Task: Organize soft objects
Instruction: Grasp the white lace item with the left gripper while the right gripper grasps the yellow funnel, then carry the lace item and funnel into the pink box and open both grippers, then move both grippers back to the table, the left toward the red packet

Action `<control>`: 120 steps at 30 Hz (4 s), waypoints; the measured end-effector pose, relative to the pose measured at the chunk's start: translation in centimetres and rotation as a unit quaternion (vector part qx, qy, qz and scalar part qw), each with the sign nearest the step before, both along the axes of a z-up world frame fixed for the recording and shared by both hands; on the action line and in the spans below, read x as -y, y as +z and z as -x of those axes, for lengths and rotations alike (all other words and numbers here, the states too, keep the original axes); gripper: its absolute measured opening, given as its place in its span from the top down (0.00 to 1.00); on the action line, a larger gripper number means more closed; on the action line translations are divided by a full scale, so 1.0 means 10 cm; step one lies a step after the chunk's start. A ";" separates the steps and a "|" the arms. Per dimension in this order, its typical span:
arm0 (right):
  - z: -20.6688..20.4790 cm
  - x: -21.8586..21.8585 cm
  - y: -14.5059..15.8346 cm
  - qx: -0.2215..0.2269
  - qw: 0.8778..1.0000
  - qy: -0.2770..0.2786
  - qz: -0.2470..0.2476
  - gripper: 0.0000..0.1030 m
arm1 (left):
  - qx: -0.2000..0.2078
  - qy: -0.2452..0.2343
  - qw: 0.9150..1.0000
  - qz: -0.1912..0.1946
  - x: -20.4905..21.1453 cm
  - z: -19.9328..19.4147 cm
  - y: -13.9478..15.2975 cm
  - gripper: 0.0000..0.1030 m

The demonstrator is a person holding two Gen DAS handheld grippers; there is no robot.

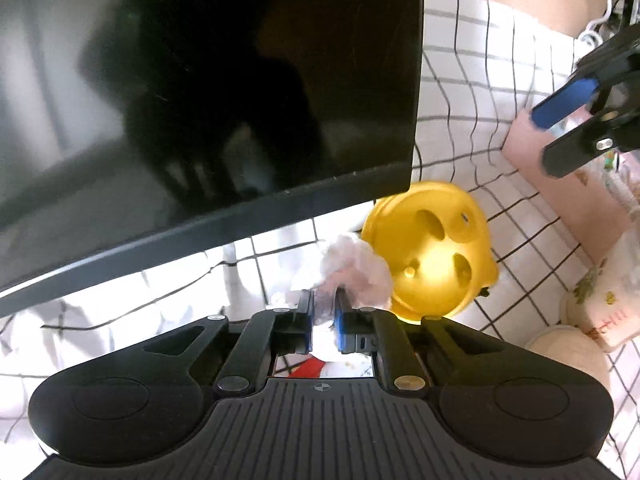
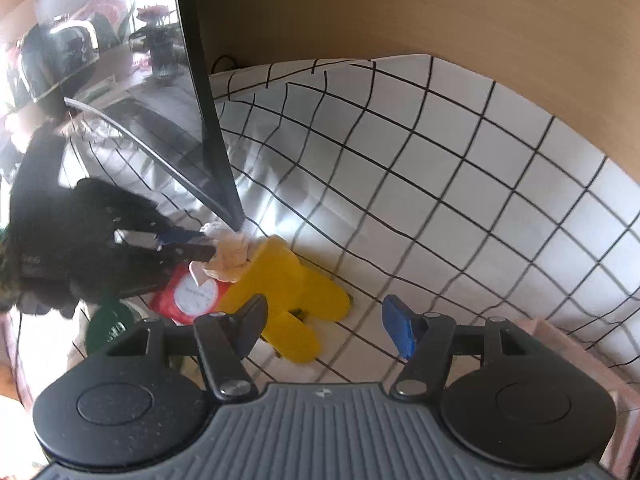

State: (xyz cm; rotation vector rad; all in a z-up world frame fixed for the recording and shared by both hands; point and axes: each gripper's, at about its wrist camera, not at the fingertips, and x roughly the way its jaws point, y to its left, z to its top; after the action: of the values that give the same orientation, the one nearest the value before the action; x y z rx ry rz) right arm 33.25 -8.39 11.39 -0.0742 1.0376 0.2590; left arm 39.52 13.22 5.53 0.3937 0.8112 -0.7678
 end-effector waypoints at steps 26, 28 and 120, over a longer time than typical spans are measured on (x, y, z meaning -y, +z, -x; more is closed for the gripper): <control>0.33 -0.86 0.56 0.046 0.998 0.019 0.030 0.92 | 0.091 0.186 0.973 0.103 -1.52 1.18 1.08 0.88; 0.49 -0.90 0.77 0.070 0.997 0.033 0.025 0.92 | 0.096 0.193 0.971 0.101 -1.55 1.26 1.15 0.88; 1.93 1.66 0.26 0.129 0.973 -0.178 0.068 0.46 | 0.052 0.329 0.914 0.233 -0.73 2.11 0.88 0.83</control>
State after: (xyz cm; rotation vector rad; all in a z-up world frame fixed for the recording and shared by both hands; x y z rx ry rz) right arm 13.99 -25.00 14.01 -0.0426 0.7900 -0.1469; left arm 18.41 20.55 14.28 -0.2669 0.5785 -0.2791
